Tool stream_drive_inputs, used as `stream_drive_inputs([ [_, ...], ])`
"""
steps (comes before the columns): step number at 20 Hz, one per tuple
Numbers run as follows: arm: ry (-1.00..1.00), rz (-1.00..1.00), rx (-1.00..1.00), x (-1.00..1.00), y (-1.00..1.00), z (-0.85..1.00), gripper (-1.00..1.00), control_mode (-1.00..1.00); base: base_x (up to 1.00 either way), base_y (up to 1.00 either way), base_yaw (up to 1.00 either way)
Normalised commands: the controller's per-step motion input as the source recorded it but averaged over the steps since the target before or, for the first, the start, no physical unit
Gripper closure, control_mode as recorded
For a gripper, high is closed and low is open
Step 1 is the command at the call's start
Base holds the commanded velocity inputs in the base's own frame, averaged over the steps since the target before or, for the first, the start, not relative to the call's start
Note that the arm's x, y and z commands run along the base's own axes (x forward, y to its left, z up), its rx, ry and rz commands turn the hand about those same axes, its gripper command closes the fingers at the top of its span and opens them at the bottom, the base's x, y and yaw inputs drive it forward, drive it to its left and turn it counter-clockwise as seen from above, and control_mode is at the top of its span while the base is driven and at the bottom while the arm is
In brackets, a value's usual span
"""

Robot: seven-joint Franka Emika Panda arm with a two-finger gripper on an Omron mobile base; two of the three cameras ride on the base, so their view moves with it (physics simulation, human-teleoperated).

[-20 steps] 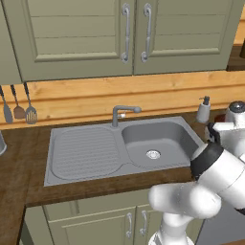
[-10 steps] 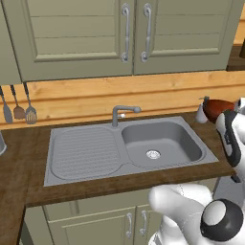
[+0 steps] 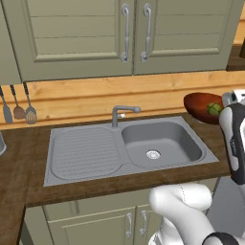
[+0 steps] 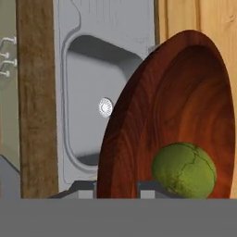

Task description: Pick the lime from the sink and place it in the bowl. Then pick the bowl and place it in the microwave. Then close the microwave door and press the start button.

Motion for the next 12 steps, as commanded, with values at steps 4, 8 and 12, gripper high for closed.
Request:
stream_drive_inputs([
  [4, 0.00, 0.05, -0.11, -0.11, 0.76, 0.35, 1.00, -1.00, 0.00, 0.00, 0.00],
  [8, -0.01, 0.07, -0.03, -0.24, 0.67, 0.28, 1.00, -1.00, 0.00, 0.00, 0.00],
  [12, -0.01, 0.06, 0.00, -0.28, 0.49, 0.28, 1.00, -1.00, 0.00, 0.00, 0.00],
])
